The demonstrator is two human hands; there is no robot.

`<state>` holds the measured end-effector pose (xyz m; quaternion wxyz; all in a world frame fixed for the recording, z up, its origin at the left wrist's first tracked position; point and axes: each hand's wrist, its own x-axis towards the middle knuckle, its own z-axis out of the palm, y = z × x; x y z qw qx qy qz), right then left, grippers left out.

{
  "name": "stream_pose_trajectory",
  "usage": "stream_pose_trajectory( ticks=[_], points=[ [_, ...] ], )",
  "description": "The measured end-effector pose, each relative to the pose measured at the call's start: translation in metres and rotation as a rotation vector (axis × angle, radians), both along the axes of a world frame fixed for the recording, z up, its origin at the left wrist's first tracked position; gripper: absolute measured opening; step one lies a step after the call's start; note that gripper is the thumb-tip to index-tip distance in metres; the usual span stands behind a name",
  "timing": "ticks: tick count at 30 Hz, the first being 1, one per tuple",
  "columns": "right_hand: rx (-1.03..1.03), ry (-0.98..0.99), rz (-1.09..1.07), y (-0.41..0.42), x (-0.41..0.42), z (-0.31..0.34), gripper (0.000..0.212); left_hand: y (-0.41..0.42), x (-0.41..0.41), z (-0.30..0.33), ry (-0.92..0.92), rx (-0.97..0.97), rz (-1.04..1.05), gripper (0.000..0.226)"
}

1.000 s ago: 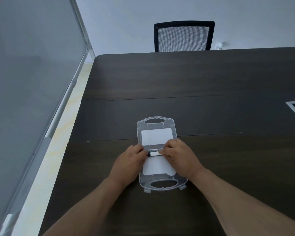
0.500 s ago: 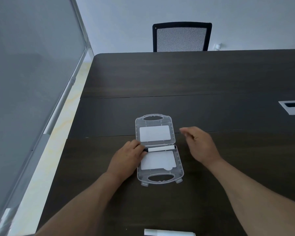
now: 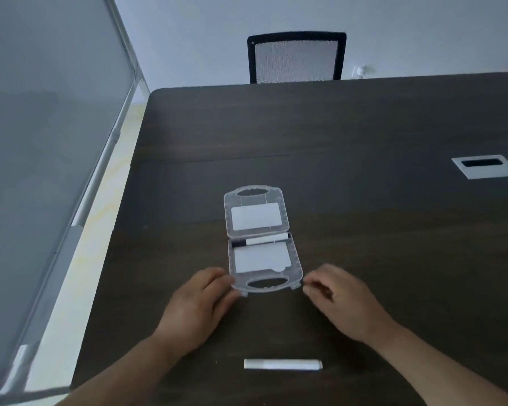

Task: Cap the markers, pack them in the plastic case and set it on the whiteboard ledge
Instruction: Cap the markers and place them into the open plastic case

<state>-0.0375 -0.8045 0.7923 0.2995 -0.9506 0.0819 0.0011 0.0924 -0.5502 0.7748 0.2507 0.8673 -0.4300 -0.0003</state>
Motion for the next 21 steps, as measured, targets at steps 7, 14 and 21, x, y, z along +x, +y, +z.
stream_pose_trajectory(
  ticks=[7, 14, 21],
  points=[
    [-0.081, 0.173, 0.350, 0.043, -0.071, -0.029, 0.043, 0.043, -0.077, -0.037, 0.069, -0.001, -0.229, 0.024],
    [-0.181, 0.065, 0.329, 0.054, -0.072, -0.037, 0.023, 0.024, -0.086, -0.047, 0.052, 0.062, -0.246, 0.019],
    [-0.312, -0.124, 0.363, 0.039, -0.053, -0.011, 0.019, 0.014, -0.061, -0.020, -0.097, 0.003, -0.349, 0.016]
  ],
)
